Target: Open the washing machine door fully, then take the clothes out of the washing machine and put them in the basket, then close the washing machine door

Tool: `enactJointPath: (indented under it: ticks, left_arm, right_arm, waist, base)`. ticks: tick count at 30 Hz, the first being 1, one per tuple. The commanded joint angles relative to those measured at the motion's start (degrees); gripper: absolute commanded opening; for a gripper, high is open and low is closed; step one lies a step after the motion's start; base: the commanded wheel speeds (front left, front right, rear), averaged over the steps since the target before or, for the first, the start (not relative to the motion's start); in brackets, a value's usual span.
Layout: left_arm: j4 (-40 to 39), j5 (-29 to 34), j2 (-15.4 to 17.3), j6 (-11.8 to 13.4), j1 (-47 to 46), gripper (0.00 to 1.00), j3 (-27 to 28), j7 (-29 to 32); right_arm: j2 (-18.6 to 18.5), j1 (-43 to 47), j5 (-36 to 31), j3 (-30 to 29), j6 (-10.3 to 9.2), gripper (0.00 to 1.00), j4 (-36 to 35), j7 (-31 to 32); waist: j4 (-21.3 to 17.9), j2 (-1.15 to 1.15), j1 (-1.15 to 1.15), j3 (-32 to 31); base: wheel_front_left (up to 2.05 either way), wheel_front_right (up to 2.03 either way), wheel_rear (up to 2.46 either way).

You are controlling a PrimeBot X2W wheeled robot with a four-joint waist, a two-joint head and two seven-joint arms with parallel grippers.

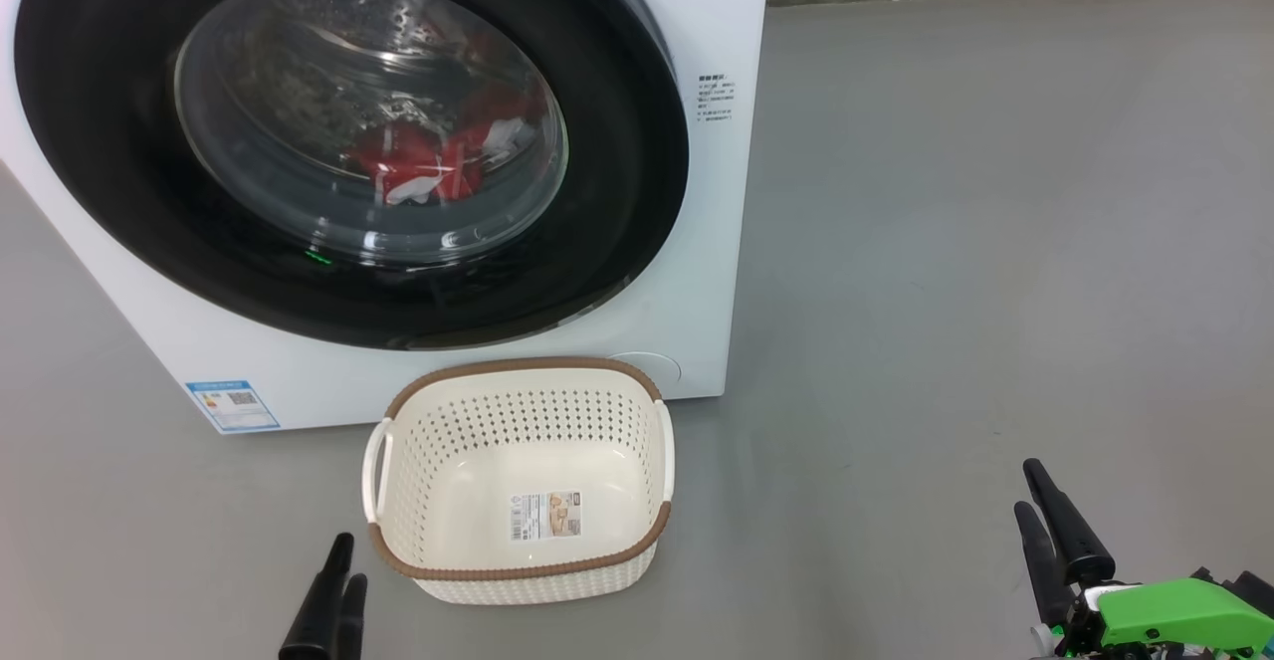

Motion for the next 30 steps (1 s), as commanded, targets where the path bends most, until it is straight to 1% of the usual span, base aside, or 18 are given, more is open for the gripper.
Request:
enactJointPath:
  ticks: [1,6,13,25,29,30]
  left_arm:
    - [-1.1,0.4,0.5,0.0,-2.5,1.00,-0.3,-0.4]
    - [-1.1,1.9,0.8,-0.1,-3.4,1.00,-1.5,-1.3]
    - [-1.2,6.2,0.9,-0.1,-4.5,1.00,-2.0,-2.5]
    - [-1.7,15.8,0.9,-0.1,-6.0,1.00,-3.3,-4.5]
    - [-2.1,19.2,1.0,0.3,-6.5,1.00,-4.0,-5.2]
    - [-2.1,19.2,1.0,0.3,-6.5,1.00,-4.0,-5.2]
  right_arm:
    - [-0.8,-2.5,-0.8,0.5,0.00,1.00,-1.6,-0.4]
    - [-1.2,-3.1,-1.8,1.5,-0.01,1.00,-1.7,-1.4]
    - [-1.8,-4.1,-4.5,2.8,-0.01,1.00,-1.7,-2.6]
    - [-2.2,-5.8,-12.4,4.6,-0.01,1.00,-1.7,-4.7]
    - [-2.4,-6.2,-15.5,5.2,-0.01,1.00,-1.6,-5.3]
    - [-2.4,-6.2,-15.5,5.2,-0.01,1.00,-1.6,-5.3]
  waist:
    - [0.0,0.00,0.00,0.0]
    - [-0.2,0.00,-0.02,0.2]
    - [-0.5,0.00,-0.03,0.3]
    - [-1.1,0.00,-0.03,0.5]
    - [-1.2,0.00,-0.03,0.5]
    - [-1.2,0.00,-0.03,0.5]
  base:
    - [0.00,0.00,0.00]
    - [0.00,0.00,0.00]
    - [0.00,0.00,0.00]
    - [0.00,0.00,0.00]
    - [0.00,0.00,0.00]
    - [0.00,0.00,0.00]
